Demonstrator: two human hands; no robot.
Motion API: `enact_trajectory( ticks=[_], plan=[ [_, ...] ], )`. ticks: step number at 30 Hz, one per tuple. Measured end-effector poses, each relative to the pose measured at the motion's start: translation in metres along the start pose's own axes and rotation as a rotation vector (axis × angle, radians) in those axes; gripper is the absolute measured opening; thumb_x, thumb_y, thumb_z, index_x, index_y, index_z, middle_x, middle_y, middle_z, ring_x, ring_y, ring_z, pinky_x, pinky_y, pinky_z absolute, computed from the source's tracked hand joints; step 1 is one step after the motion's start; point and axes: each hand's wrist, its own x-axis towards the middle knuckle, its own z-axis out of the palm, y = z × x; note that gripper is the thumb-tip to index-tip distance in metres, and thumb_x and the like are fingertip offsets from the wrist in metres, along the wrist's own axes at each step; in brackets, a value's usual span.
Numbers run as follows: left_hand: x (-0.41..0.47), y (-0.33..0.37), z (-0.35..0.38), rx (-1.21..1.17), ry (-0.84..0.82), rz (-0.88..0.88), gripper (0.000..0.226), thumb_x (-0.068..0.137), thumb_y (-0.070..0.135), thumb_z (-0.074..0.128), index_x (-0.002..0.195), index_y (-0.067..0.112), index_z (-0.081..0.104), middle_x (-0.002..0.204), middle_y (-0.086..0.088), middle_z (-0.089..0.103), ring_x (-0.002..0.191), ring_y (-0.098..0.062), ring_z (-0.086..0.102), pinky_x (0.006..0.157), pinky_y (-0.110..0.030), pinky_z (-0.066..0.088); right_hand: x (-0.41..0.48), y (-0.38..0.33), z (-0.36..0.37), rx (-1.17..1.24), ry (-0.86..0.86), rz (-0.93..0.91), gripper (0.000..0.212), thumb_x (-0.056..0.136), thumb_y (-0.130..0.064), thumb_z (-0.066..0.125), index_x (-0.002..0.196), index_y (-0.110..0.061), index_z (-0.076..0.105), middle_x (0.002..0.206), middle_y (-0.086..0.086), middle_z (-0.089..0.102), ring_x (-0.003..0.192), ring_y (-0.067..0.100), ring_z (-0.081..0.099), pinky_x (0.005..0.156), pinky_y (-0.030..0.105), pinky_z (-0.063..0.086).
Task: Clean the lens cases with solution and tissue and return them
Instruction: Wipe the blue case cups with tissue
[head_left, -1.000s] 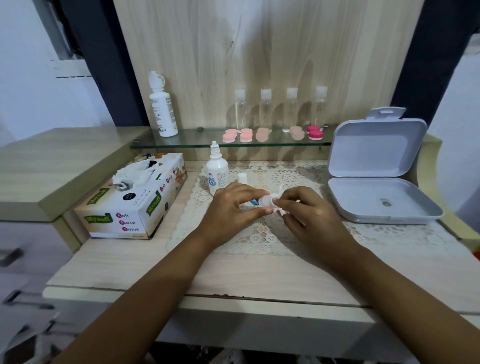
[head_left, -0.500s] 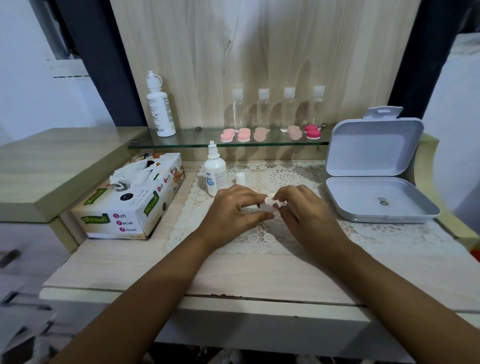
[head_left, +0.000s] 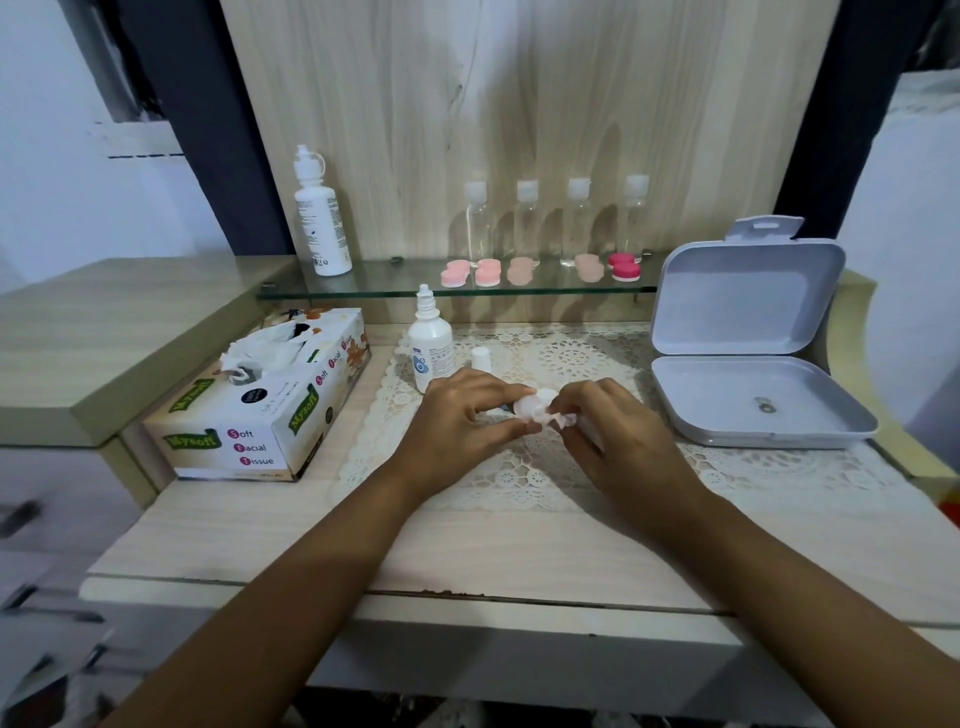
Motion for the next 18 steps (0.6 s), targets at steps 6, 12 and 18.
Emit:
enact_trajectory(
  ticks=[6,12,18],
  plan=[
    [0.000,0.000,-0.002,-0.015,0.022,-0.036,0.030,0.071,0.033,0.075,0.097,0.019,0.074,0.090,0.017,0.067,0.088,0.001,0.057,0.080,-0.014,0.041,0.003,0.008,-0.003,-0.029,0.060,0.110,0.026,0.079,-0.001,0.060,0.091,-0.018,0.045,0.079,0.007,0.059,0.076,0.014,0.040,0.059,0.026,0.027],
    [0.000,0.001,-0.002,-0.021,0.041,-0.058,0.031,0.071,0.029,0.077,0.099,0.017,0.074,0.092,0.016,0.067,0.090,0.003,0.055,0.081,-0.009,0.039,0.000,-0.001,-0.005,-0.023,0.017,0.025,0.018,0.075,0.004,0.060,0.088,-0.006,0.053,0.077,0.000,0.053,0.073,0.011,0.039,0.062,0.017,0.024],
    [0.000,0.002,-0.002,-0.018,0.033,-0.030,0.031,0.071,0.029,0.076,0.099,0.017,0.073,0.093,0.015,0.066,0.089,0.000,0.056,0.080,-0.012,0.041,0.001,0.010,-0.003,0.018,0.050,0.230,0.019,0.083,-0.006,0.064,0.095,-0.016,0.055,0.082,0.002,0.060,0.075,0.009,0.047,0.064,0.019,0.033]
  ],
)
